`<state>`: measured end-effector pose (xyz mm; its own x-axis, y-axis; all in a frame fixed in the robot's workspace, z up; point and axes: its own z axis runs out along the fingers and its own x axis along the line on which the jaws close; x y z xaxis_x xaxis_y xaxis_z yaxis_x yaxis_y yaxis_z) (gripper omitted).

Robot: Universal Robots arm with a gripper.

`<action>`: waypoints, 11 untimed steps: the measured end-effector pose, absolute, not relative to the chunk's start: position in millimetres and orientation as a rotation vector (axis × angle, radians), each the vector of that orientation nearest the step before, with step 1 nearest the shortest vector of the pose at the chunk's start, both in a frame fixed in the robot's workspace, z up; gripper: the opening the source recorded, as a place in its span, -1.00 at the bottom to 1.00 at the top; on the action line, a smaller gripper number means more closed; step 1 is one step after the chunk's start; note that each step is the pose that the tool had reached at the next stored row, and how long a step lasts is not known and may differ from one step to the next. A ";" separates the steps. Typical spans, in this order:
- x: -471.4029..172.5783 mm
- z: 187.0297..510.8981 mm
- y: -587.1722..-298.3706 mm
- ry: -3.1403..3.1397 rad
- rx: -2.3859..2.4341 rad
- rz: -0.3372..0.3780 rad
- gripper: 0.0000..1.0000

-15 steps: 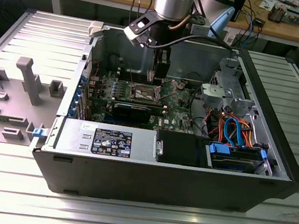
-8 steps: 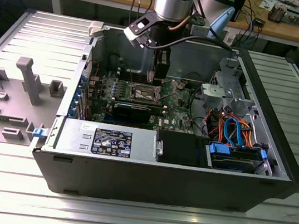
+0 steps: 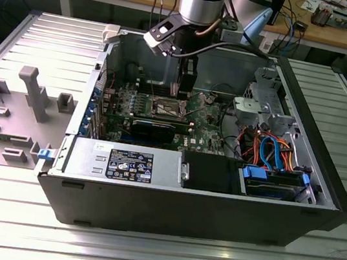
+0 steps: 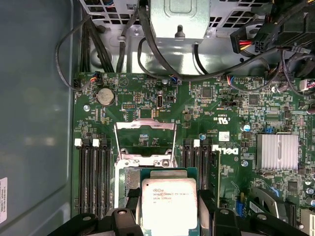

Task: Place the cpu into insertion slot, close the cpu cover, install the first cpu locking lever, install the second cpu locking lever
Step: 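Place the cpu into insertion slot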

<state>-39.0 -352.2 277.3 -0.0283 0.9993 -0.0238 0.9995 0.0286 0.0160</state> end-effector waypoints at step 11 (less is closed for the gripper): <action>-39.0 273.0 -352.2 2.233 2.170 -0.008 0.09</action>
